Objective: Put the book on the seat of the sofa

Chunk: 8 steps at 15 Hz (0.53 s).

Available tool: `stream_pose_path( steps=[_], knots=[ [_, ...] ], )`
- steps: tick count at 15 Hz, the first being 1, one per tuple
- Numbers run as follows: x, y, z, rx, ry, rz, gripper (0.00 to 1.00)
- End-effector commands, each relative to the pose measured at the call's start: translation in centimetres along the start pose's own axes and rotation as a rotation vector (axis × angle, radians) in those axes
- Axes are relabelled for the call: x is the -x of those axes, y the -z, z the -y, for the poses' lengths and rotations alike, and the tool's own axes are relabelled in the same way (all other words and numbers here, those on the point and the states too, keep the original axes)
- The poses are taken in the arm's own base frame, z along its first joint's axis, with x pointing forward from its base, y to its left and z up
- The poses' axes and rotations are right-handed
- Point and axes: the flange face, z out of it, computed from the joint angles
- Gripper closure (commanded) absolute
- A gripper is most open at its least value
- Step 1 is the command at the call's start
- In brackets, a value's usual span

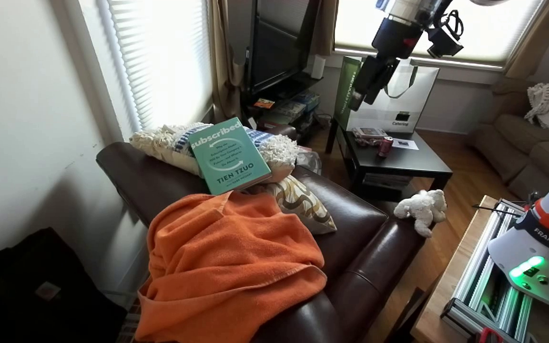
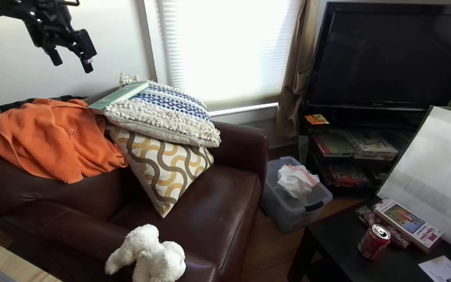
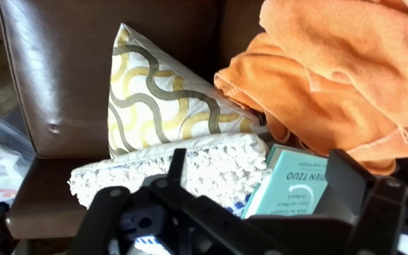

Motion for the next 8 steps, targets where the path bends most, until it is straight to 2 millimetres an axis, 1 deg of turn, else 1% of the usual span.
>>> stream_pose_path(
  steps=[1, 2, 4, 6, 7, 8],
  knots=[
    [-2.5, 1.2, -4.6, -0.177, 0.000, -0.075, 0.00],
    [-3.3, 1.4, -5.9, -0.228, -0.004, -0.092, 0.00],
    [-4.4, 1.5, -7.8, -0.336, -0.019, -0.116, 0.00],
    [-5.2, 1.2, -9.5, -0.445, -0.055, -0.142, 0.00],
    [-5.4, 0.9, -10.1, -0.500, -0.073, -0.152, 0.00],
    [-5.5, 0.7, -10.1, -0.555, -0.094, -0.150, 0.00]
  ],
)
